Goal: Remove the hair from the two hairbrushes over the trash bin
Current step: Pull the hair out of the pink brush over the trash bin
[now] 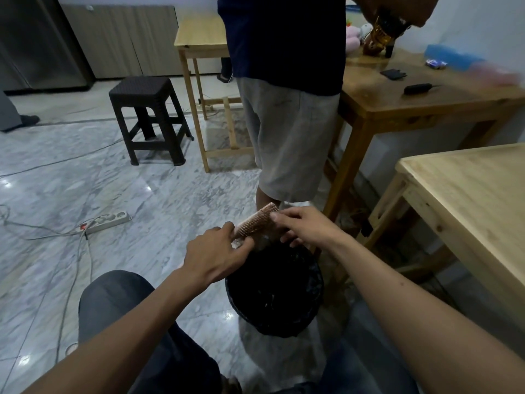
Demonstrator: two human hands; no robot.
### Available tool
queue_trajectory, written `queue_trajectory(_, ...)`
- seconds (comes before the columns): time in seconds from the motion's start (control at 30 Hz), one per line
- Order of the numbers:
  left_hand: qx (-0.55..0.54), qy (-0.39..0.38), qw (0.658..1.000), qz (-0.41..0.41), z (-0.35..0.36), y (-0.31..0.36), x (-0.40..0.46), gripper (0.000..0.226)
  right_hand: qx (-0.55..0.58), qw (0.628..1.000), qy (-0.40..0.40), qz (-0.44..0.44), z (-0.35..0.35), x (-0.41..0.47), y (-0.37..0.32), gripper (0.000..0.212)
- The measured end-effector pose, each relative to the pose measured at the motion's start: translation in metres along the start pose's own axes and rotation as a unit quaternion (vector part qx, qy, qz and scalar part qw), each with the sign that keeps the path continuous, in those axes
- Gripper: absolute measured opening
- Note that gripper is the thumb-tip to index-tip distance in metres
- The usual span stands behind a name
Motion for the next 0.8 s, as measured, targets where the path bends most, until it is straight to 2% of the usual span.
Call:
queue_trajectory(0.03, 0.006, 0.007, 1.000, 0.001, -0.002, 0.000, 0.000, 0.049, -0.001, 0.999, 0.031, -0.020, -0.002, 0.003, -0.002, 0.013)
queue_trajectory(0.13, 0.041, 0.017, 0.999, -0.011, -0.005, -0.012, 0.000, 0.050, -0.018, 0.994, 0.104, -0.030, -0.017, 0.008, -0.002, 0.017)
queue_trajectory(0.2, 0.050, 0.003, 0.998, -0.034, -0.003, -0.025, 0.001, 0.049, -0.042, 0.992, 0.117, -0.025, -0.023, 0.004, -0.004, 0.019)
queue_trajectory(0.33, 0.001, -0.037, 0.993, -0.115, 0.006, -0.054, 0.000, 0.054, -0.061, 0.988, 0.140, -0.015, -0.040, -0.008, -0.004, 0.018)
queue_trajectory(0.43, -0.007, -0.034, 0.992, -0.123, 0.007, -0.058, 0.000, 0.054, -0.099, 0.988, 0.115, 0.017, -0.045, -0.010, 0.007, 0.016)
queue_trajectory(0.5, -0.001, -0.026, 0.994, -0.103, 0.006, -0.051, -0.002, 0.053, -0.161, 0.985, 0.048, 0.044, -0.035, -0.009, 0.015, 0.012)
queue_trajectory(0.57, 0.005, -0.010, 0.997, -0.079, 0.003, -0.040, -0.003, 0.052, -0.189, 0.980, -0.021, 0.063, -0.019, -0.010, 0.019, 0.035)
queue_trajectory(0.6, 0.011, 0.001, 0.998, -0.066, 0.001, -0.034, -0.003, 0.051, -0.165, 0.983, -0.036, 0.070, -0.012, -0.011, 0.019, 0.048)
queue_trajectory(0.7, 0.033, 0.036, 0.999, -0.022, -0.005, -0.015, -0.002, 0.046, -0.049, 0.997, -0.027, 0.046, 0.002, -0.009, 0.009, 0.062)
queue_trajectory(0.73, 0.037, 0.046, 0.998, -0.010, -0.006, -0.010, -0.002, 0.044, -0.037, 0.999, -0.015, 0.022, 0.003, -0.007, 0.005, 0.060)
queue_trajectory(0.8, 0.041, 0.056, 0.998, 0.002, -0.008, -0.004, -0.002, 0.042, -0.052, 0.998, 0.031, -0.030, 0.000, -0.004, -0.003, 0.031)
Point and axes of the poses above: each hand's wrist, its own x-axis towards the middle knuckle, its own z-axis out of the palm, y = z × x, the point moved 9 cm from there along x, towards the middle knuckle, and after that the axes turned 10 degrees about x, right-handed, at the moved point
